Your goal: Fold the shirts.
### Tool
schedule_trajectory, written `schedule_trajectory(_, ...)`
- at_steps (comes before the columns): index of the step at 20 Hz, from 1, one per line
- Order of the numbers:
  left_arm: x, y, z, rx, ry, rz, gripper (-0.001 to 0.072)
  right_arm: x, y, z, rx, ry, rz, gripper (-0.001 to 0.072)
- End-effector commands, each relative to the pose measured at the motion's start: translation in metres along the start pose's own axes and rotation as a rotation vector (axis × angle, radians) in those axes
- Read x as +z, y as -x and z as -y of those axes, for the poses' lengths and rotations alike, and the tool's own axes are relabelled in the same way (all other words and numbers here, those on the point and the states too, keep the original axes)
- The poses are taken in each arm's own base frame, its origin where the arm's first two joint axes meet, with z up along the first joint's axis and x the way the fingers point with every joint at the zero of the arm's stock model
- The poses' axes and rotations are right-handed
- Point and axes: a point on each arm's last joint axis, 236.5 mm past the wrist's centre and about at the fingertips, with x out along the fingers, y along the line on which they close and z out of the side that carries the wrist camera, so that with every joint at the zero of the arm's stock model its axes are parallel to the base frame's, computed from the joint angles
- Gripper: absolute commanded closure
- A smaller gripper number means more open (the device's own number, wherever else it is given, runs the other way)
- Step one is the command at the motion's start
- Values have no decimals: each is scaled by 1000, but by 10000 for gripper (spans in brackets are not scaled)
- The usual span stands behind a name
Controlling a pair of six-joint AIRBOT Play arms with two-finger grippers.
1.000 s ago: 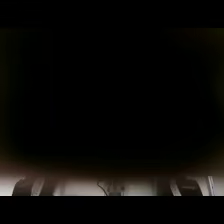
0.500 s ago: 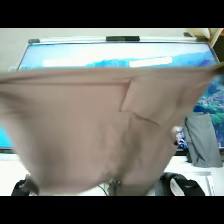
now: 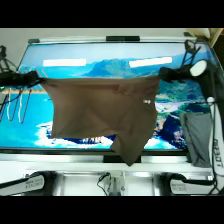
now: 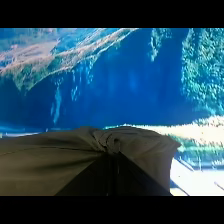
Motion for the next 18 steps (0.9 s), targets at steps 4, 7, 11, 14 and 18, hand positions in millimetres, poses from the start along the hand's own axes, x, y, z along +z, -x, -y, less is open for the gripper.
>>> schedule_trajectory(4, 3, -121, 1, -19, 67, -23, 676, -15, -90, 0, 4, -36, 33, 636)
schedule_trajectory(7, -33, -108, -8, -24, -49, -189, 677, -60, -75, 13, -39, 45, -179, 636)
schedule_trajectory(11, -102, -59, -48, 52, -107, -527, 677, -119, -31, 30, -75, 133, -479, 636)
schedule_trajectory(14, -133, -59, -53, 38, -59, -607, 678, -136, -31, 20, -49, 100, -528, 637)
schedule_trajectory(18, -148, -76, -48, 26, -32, -616, 677, -154, -42, 23, -86, 67, -537, 636)
